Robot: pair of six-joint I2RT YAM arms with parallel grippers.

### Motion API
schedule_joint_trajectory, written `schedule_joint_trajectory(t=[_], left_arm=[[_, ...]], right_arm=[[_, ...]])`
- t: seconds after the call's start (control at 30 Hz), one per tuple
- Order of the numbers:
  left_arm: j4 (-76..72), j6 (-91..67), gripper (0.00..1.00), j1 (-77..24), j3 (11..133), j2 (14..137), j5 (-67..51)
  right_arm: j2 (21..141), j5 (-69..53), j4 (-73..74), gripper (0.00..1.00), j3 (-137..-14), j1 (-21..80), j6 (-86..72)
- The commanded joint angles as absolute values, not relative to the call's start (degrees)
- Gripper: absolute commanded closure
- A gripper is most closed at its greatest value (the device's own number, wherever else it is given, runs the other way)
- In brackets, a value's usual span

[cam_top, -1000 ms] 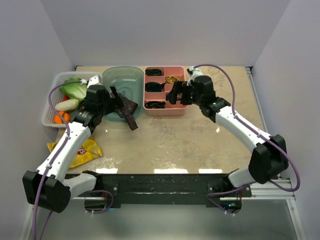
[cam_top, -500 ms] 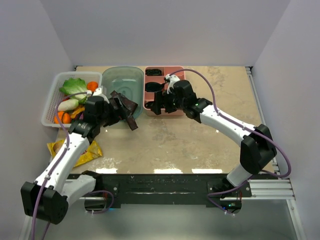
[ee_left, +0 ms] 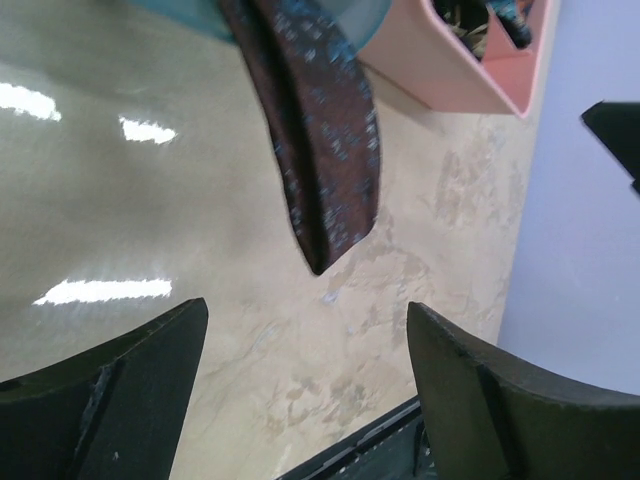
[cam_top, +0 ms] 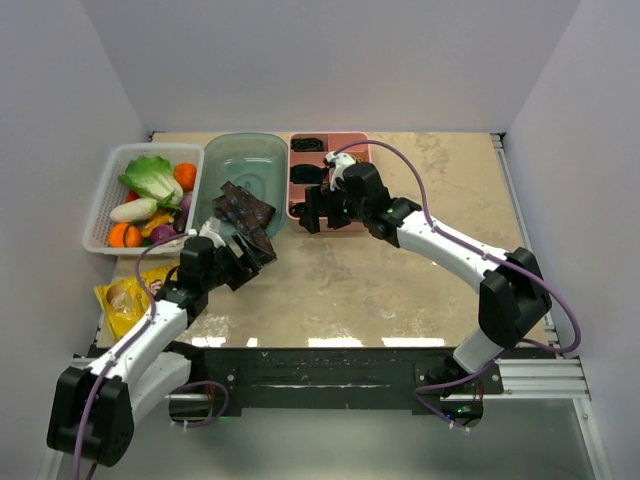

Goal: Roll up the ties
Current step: Pick up the tie from the bin.

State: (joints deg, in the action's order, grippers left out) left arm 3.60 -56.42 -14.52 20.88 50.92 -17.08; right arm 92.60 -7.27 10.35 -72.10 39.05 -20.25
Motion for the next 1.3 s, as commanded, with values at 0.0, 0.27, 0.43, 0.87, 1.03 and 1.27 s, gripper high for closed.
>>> schedule_joint_trajectory(t=[0.0,0.27,0.43,0.87,1.03,1.27], left_arm=[[-8.0,-57.9,0.16,-14.2,23.0,55.3,-19.1],[-12.9,-54.6,0.26,-14.2,27.7,66.7,-20.2],[-15.7,-53.7,0.40,-14.2,28.6,69.3,-19.4],[-12.2,-51.1,0.98,-14.2,31.6,65.8,-20.5],[1.9,-43.6,1.00,-14.2,44.8,60.3,-16.7],[13.6,-32.9,1.00,-14.2,65.7,58.2,-22.1]], right_arm=[[91.7,-8.1,10.4,0.01,-73.8,39.3,-19.2],[91.8,-7.5,11.0,0.01,-73.8,39.2,-18.5],[92.0,-7.2,11.5,0.01,-74.4,39.2,-18.0],[94.9,-8.3,14.6,0.01,-79.0,39.3,-20.6],[99.5,-13.6,16.5,0.01,-84.9,39.3,-24.8],[103.7,-21.9,14.6,0.01,-90.7,39.2,-31.9]])
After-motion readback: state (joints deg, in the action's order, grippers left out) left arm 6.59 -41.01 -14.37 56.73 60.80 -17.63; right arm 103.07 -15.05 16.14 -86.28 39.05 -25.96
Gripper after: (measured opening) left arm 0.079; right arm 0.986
